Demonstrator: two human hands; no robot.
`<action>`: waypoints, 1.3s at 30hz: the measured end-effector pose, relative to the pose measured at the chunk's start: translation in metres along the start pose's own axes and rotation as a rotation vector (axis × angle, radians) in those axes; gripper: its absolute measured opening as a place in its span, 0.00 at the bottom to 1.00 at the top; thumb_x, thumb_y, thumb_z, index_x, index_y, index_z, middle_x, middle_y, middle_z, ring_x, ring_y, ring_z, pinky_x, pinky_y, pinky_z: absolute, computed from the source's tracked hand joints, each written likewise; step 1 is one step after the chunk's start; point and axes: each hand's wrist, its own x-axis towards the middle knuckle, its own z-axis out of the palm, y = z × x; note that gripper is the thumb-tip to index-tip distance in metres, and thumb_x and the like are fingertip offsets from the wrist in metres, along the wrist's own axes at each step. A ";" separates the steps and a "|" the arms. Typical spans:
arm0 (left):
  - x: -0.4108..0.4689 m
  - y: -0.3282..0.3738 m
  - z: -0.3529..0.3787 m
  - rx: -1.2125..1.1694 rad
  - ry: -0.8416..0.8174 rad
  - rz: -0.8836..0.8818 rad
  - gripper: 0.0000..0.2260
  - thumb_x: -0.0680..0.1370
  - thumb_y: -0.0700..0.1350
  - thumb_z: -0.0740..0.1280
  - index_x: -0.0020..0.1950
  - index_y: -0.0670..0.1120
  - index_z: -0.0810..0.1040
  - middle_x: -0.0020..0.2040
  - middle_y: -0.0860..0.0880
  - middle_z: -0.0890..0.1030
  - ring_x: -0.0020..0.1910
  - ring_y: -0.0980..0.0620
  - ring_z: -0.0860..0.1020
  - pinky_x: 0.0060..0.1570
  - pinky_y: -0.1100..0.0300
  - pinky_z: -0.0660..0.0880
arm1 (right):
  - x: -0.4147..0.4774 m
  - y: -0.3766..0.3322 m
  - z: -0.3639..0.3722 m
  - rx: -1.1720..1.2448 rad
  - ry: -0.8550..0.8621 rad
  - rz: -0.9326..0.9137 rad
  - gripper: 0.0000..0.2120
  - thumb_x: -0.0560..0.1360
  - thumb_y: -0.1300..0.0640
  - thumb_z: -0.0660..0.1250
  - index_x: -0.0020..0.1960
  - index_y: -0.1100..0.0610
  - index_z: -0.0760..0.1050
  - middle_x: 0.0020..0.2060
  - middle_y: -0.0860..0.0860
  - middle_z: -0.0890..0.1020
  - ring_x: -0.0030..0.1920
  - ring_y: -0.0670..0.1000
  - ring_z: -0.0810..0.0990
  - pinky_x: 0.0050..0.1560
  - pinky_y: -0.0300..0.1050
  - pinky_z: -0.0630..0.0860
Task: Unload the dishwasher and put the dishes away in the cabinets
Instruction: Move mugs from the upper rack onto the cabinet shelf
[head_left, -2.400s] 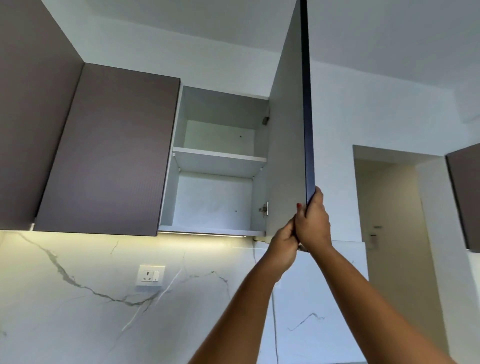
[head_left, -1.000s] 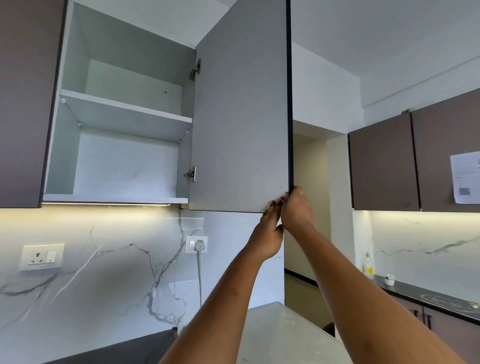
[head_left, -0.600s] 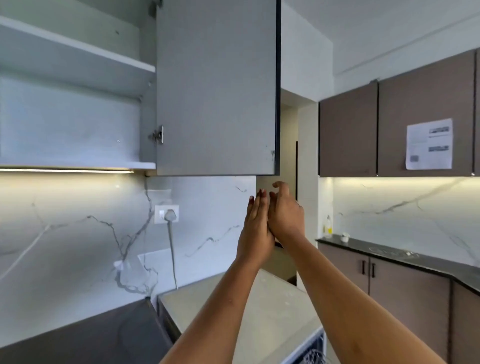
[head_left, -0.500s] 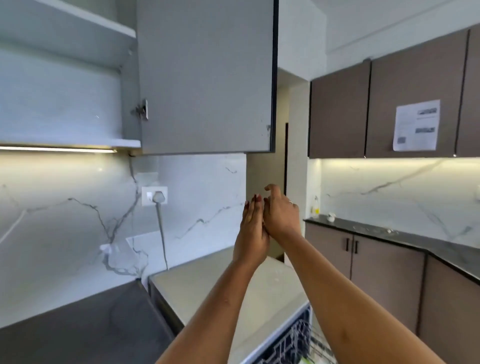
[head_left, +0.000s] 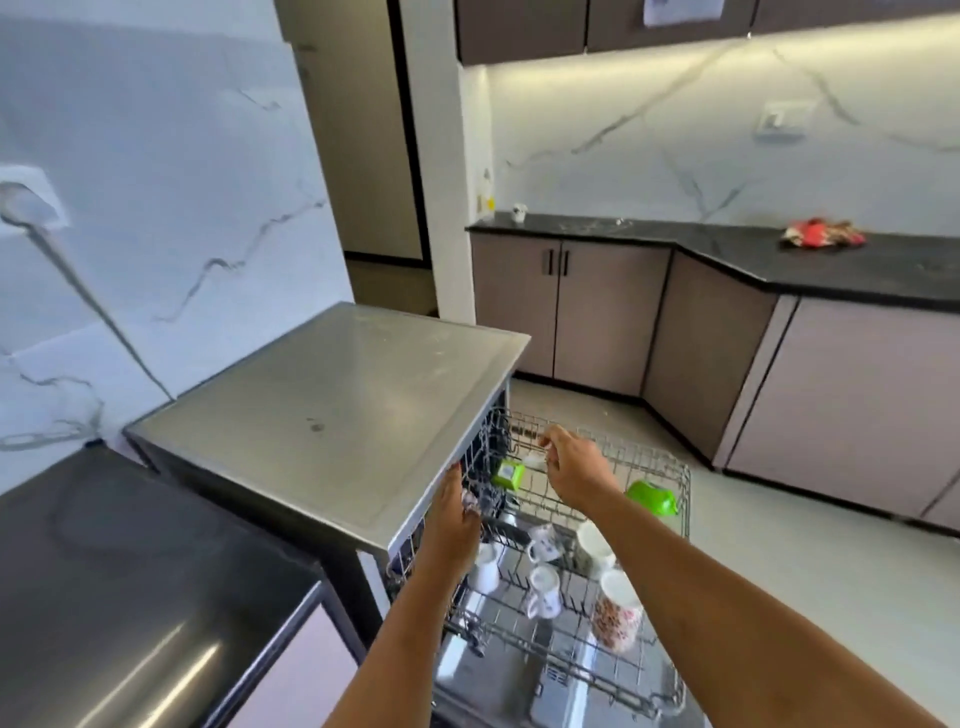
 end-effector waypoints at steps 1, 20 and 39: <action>-0.001 -0.007 0.010 -0.004 -0.042 -0.039 0.27 0.80 0.37 0.57 0.77 0.46 0.51 0.78 0.47 0.54 0.76 0.48 0.56 0.74 0.52 0.54 | -0.001 0.015 0.007 0.004 -0.017 0.035 0.15 0.76 0.63 0.53 0.59 0.52 0.71 0.51 0.55 0.82 0.43 0.55 0.78 0.43 0.46 0.77; 0.066 -0.049 0.249 0.127 -0.603 -0.355 0.30 0.75 0.44 0.68 0.74 0.47 0.59 0.73 0.48 0.64 0.70 0.51 0.64 0.66 0.61 0.62 | 0.058 0.264 0.109 -0.006 -0.433 0.413 0.32 0.71 0.64 0.64 0.72 0.51 0.61 0.70 0.55 0.67 0.67 0.59 0.70 0.63 0.52 0.71; 0.063 -0.080 0.331 0.460 -0.522 -0.162 0.39 0.70 0.54 0.72 0.73 0.53 0.52 0.69 0.46 0.64 0.66 0.46 0.70 0.55 0.50 0.77 | 0.111 0.268 0.162 -0.373 -0.781 -0.241 0.47 0.63 0.61 0.78 0.74 0.51 0.56 0.70 0.57 0.63 0.62 0.63 0.73 0.57 0.58 0.76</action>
